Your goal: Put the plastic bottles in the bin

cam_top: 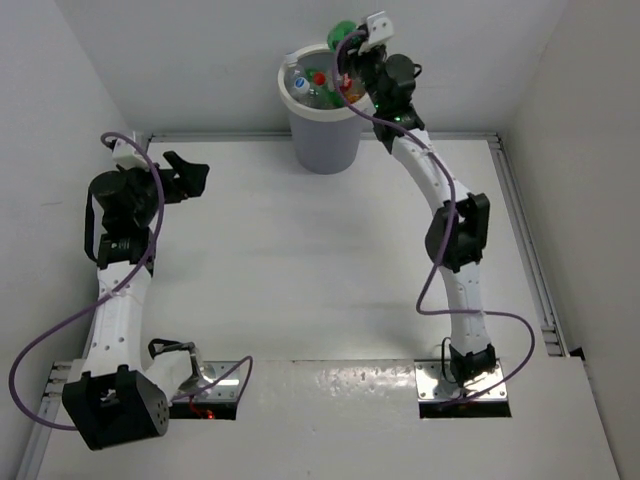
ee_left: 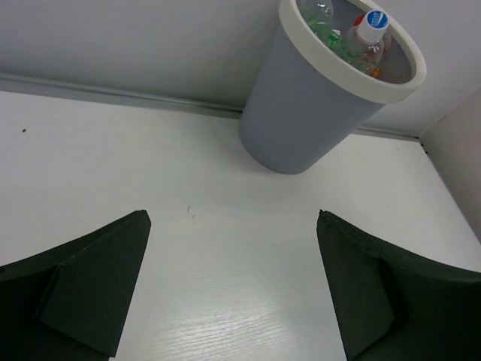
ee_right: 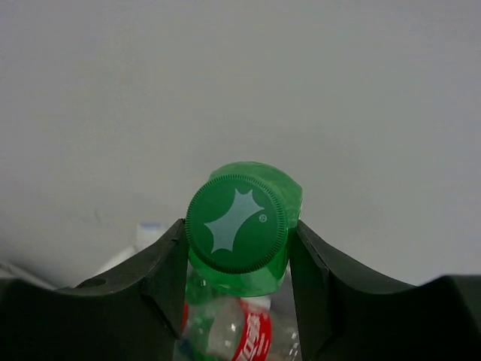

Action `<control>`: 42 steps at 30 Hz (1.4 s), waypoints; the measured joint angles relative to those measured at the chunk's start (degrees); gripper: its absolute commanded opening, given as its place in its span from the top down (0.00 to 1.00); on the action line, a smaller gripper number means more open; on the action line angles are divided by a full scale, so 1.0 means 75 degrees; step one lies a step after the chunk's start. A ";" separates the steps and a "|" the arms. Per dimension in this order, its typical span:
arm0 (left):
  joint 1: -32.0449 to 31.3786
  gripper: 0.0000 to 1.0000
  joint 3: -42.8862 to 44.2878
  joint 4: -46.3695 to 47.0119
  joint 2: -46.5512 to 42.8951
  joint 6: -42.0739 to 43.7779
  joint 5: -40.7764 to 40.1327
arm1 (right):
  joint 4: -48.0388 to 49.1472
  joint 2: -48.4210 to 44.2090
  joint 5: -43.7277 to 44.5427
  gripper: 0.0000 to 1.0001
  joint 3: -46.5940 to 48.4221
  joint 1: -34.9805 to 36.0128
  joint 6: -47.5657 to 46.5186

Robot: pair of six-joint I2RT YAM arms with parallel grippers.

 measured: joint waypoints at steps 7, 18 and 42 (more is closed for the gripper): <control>-0.0093 0.00 -0.0125 0.0137 0.0411 -0.0140 -0.0003 | 0.0236 0.1090 0.0041 0.98 -0.0085 -0.0017 0.0009; -0.0090 0.00 -0.0294 0.0181 0.0434 -0.0152 -0.0006 | 0.1279 0.1457 0.0073 0.66 0.0277 -0.0017 -0.0134; -0.0455 0.00 0.2031 -0.2565 0.0306 0.1539 -0.1349 | -0.1096 -0.3410 -0.0589 0.01 -0.2932 0.0032 0.0248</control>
